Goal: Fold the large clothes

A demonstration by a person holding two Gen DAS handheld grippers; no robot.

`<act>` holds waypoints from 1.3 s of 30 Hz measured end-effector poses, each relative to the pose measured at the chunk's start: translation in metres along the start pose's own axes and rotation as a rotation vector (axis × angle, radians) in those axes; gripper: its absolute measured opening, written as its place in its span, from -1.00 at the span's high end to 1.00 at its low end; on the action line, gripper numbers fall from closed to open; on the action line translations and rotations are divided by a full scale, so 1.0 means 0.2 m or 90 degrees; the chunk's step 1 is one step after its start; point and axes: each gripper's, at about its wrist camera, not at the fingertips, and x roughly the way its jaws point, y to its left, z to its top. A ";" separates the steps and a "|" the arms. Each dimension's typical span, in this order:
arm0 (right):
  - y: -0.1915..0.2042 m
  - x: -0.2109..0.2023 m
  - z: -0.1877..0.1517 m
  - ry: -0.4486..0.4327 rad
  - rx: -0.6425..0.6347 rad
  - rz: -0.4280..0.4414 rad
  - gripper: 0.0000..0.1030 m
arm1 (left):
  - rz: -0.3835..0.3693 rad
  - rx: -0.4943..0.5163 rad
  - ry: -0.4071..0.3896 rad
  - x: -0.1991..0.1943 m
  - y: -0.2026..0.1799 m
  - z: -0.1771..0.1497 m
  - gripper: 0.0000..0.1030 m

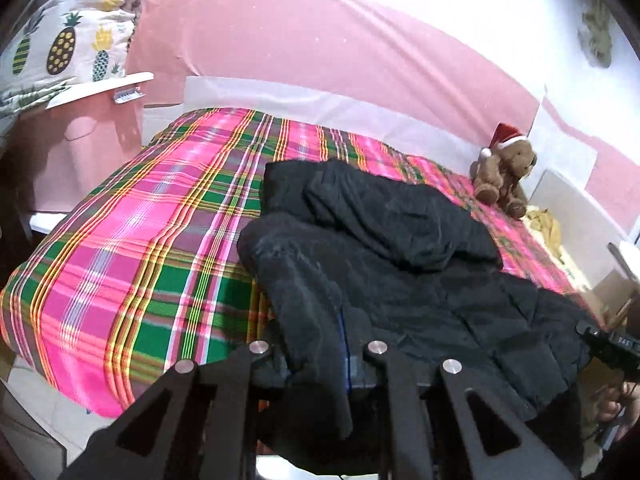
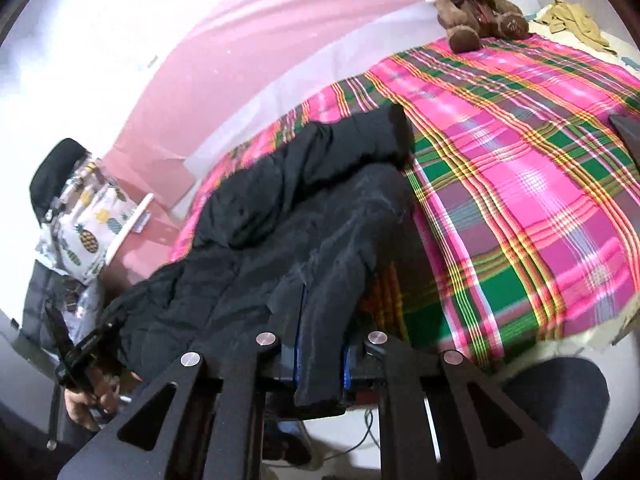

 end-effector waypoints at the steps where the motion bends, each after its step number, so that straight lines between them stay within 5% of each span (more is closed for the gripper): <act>1: 0.01 -0.03 -0.01 -0.003 0.003 0.003 0.74 | -0.003 -0.003 -0.001 -0.03 0.00 -0.01 0.68; 14: 0.08 -0.22 0.05 -0.065 -0.007 0.034 0.74 | -0.046 -0.024 -0.044 -0.19 -0.04 0.09 0.68; 21: 0.12 -0.15 0.27 -0.106 -0.020 0.053 0.74 | -0.056 -0.031 -0.079 -0.10 -0.05 0.30 0.68; 31: 0.16 0.15 0.75 -0.114 -0.031 0.042 0.73 | -0.035 -0.037 -0.080 0.33 -0.05 0.72 0.67; 39: 0.11 0.64 1.03 -0.040 -0.019 -0.044 0.72 | 0.031 -0.040 0.018 0.95 0.02 0.85 0.67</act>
